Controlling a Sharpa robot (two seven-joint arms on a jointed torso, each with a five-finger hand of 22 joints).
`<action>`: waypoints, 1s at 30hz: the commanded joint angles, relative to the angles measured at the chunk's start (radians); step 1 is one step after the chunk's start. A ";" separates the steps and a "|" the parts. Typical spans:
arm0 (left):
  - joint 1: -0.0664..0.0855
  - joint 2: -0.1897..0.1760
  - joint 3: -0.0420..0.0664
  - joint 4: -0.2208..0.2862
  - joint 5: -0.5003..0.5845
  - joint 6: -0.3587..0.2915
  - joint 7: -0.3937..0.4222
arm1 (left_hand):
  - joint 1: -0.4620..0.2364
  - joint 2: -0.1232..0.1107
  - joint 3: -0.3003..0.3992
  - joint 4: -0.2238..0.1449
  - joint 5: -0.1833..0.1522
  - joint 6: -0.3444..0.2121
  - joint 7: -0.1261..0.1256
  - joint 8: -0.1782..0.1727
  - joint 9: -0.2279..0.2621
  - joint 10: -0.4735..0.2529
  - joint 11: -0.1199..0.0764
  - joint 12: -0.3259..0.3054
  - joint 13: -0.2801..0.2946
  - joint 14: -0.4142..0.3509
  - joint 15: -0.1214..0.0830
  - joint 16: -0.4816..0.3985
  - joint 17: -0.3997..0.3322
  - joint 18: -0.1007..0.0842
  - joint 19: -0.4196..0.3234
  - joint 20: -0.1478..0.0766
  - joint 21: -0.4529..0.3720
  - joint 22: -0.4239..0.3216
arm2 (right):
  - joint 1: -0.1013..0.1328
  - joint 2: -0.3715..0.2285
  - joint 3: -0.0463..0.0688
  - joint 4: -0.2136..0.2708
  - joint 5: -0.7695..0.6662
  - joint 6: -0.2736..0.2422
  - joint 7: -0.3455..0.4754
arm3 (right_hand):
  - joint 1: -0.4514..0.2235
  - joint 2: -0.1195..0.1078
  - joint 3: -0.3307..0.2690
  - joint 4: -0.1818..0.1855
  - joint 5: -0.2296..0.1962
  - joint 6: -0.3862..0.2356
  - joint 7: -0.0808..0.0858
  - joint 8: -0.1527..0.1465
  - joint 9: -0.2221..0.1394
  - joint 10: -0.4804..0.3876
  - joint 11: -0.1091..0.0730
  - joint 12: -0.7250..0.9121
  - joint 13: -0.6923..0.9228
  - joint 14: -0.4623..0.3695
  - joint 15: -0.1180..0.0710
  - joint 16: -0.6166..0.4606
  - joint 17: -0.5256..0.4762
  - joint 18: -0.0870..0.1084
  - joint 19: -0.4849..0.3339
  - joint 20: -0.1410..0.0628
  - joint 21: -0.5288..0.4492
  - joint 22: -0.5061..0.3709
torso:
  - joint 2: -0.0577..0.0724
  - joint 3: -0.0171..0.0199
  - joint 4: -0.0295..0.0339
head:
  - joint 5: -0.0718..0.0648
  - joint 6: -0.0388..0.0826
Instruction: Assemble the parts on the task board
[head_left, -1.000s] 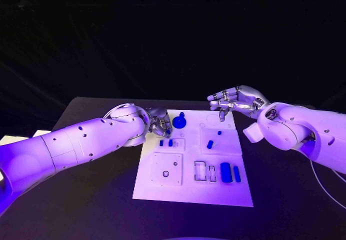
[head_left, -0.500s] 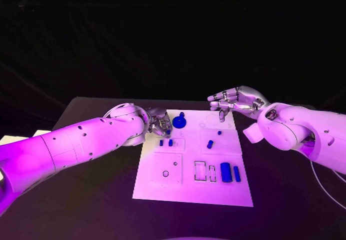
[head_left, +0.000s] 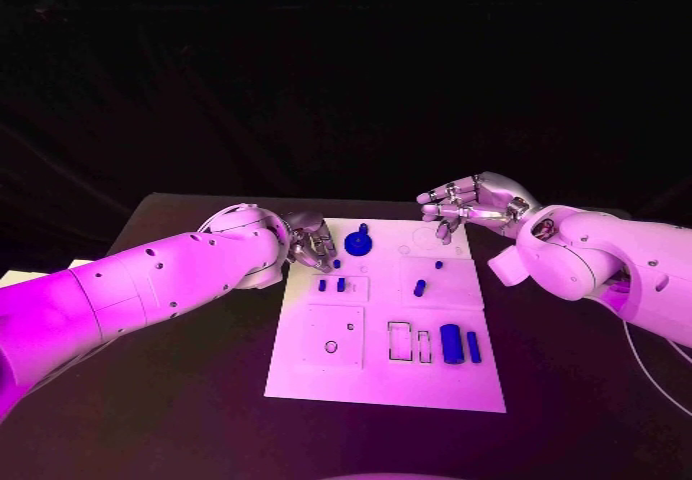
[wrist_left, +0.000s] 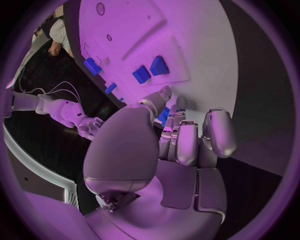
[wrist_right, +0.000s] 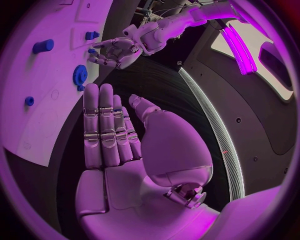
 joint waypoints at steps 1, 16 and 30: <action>-0.001 -0.022 0.000 0.006 0.074 0.017 0.020 | 0.007 -0.007 0.001 -0.006 0.002 0.004 -0.008 0.008 -0.001 -0.003 -0.003 -0.002 0.001 0.021 0.003 -0.005 0.000 -0.002 -0.005 0.005 -0.009 -0.001 | -0.001 -0.001 0.000 -0.014 -0.059 0.003 -0.020 | 0.036 0.000 0.033 -0.030 -0.039 0.024 -0.003 0.007 0.002 0.009 -0.002 -0.020 -0.014 0.036 -0.008 -0.031 -0.008 0.007 0.023 -0.007 -0.003 -0.002 | -0.002 0.0002 0.0014 | -0.003 -0.001; 0.016 -0.142 0.006 0.055 0.814 -0.050 0.240 | 0.033 0.032 0.044 -0.026 0.003 0.079 -0.001 0.049 0.002 0.039 -0.003 0.026 0.013 -0.063 -0.001 -0.123 -0.203 0.040 -0.096 0.003 -0.210 -0.140 | -0.004 -0.017 0.001 -0.035 -0.729 -0.033 -0.181 | 0.050 -0.035 0.094 -0.127 -0.055 0.147 -0.047 0.000 0.003 0.143 -0.052 -0.058 0.004 0.221 -0.058 0.045 0.083 -0.033 0.194 -0.051 0.277 0.301 | -0.005 -0.0031 0.0011 | -0.029 0.015; -0.002 -0.236 0.005 0.175 1.380 -0.118 0.448 | -0.031 0.036 -0.009 -0.001 0.004 0.081 -0.004 0.057 -0.011 0.031 -0.009 0.072 0.037 -0.190 0.002 -0.287 -0.442 0.089 -0.243 0.006 -0.509 -0.342 | -0.038 -0.009 0.002 0.007 -1.243 0.055 -0.351 | 0.005 -0.049 0.101 -0.104 -0.103 0.170 -0.050 -0.036 0.002 0.078 -0.038 -0.152 -0.021 0.218 -0.048 0.101 0.141 -0.054 0.222 -0.044 0.391 0.444 | -0.005 -0.0032 0.0050 | -0.073 0.028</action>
